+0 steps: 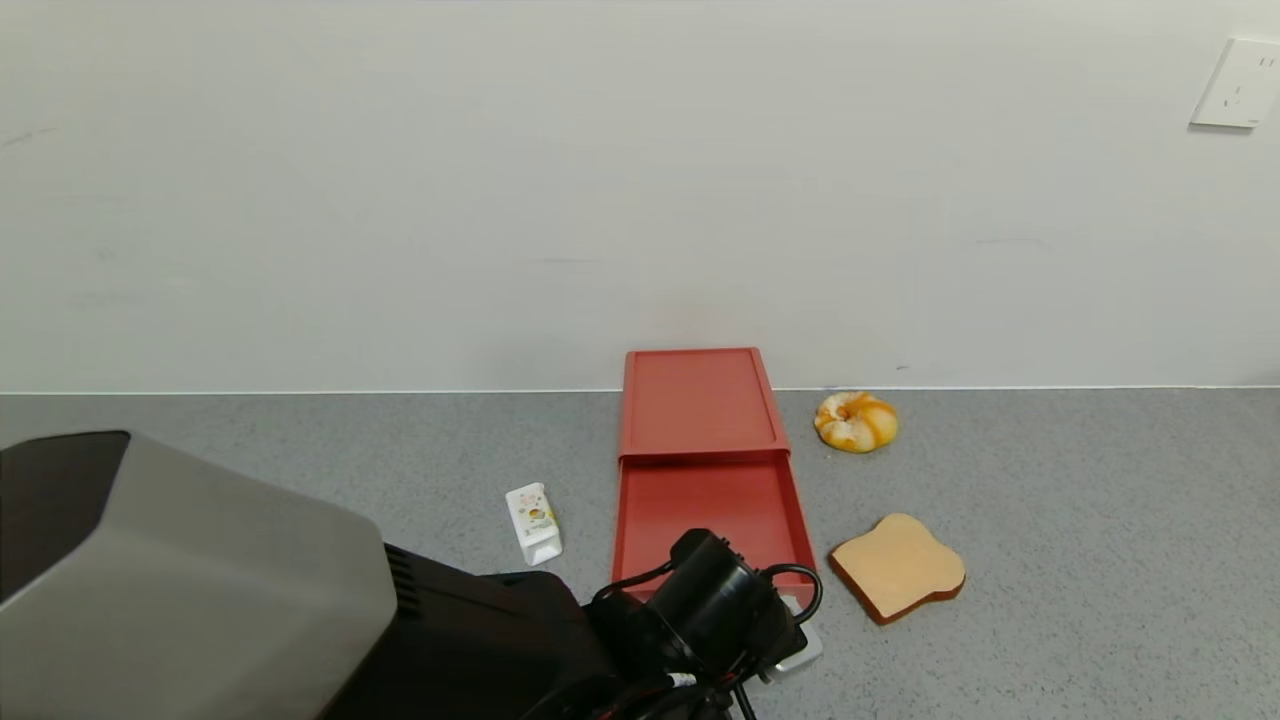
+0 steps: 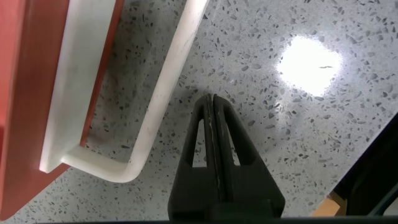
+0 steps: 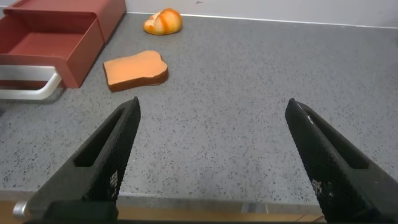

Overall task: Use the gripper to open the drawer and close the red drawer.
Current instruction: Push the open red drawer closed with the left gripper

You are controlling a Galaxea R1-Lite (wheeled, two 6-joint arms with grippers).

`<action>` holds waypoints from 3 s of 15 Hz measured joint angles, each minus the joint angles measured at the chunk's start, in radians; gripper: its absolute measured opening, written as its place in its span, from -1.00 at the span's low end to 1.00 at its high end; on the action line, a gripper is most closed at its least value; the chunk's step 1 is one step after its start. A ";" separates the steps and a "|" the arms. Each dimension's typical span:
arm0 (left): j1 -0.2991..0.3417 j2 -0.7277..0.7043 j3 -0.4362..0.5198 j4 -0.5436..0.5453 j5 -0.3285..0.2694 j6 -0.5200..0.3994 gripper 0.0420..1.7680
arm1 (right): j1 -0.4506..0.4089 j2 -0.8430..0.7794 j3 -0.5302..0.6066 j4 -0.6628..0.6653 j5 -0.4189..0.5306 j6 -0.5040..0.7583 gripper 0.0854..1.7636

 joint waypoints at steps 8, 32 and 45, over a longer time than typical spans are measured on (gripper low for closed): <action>0.003 0.016 -0.010 -0.036 0.082 0.001 -0.93 | 0.000 0.000 0.000 0.000 0.000 0.000 0.94; 0.106 0.094 -0.170 -0.037 0.134 0.059 -0.93 | 0.000 0.000 0.000 0.000 0.000 0.000 0.94; 0.177 0.146 -0.281 -0.033 0.134 0.098 -0.93 | 0.000 0.000 0.000 0.000 0.000 0.000 0.94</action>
